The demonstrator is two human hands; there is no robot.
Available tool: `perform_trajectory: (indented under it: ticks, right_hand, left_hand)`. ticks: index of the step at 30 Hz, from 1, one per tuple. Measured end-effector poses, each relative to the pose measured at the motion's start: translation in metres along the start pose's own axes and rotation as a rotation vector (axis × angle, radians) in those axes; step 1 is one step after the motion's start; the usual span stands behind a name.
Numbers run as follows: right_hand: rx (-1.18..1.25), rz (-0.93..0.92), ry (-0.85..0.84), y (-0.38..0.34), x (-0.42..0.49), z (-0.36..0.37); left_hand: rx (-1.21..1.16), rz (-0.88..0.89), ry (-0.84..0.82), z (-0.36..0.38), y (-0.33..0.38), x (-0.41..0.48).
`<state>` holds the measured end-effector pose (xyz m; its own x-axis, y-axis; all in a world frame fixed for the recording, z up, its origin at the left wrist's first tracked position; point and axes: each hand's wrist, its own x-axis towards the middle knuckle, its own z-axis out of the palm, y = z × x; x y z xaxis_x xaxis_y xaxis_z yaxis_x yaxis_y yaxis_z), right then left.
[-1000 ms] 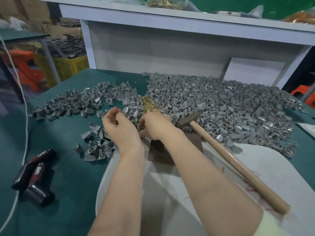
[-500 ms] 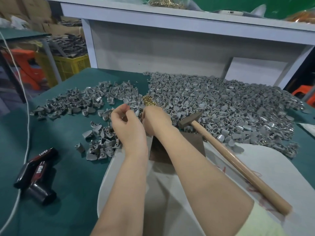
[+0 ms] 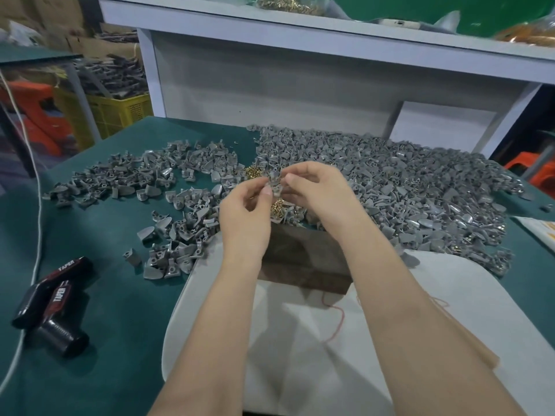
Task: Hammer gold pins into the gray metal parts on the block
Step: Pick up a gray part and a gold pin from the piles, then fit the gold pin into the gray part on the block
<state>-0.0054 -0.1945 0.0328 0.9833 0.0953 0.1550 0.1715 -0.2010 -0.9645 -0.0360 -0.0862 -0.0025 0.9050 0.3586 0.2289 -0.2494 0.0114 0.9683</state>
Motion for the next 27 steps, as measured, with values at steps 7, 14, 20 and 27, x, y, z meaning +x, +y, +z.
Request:
perform_trajectory:
  ticks: [7, 14, 20, 27]
  right_hand:
    - [-0.96, 0.068, -0.083, 0.028, 0.038, 0.032]
    - [-1.255, 0.19, -0.176, 0.03, 0.061, 0.064]
    - [-1.298, 0.29, -0.284, 0.037, 0.075, 0.066]
    - [-1.21, 0.225, -0.257, 0.04, 0.078, 0.062]
  left_hand:
    - [-0.318, -0.127, 0.319, -0.006, -0.005, 0.009]
    - [-0.301, -0.124, 0.354, -0.005, -0.009, 0.01]
    - [-0.28, -0.127, 0.328, -0.004, -0.008, 0.007]
    - [-0.257, -0.142, 0.32, -0.003, -0.006, 0.006]
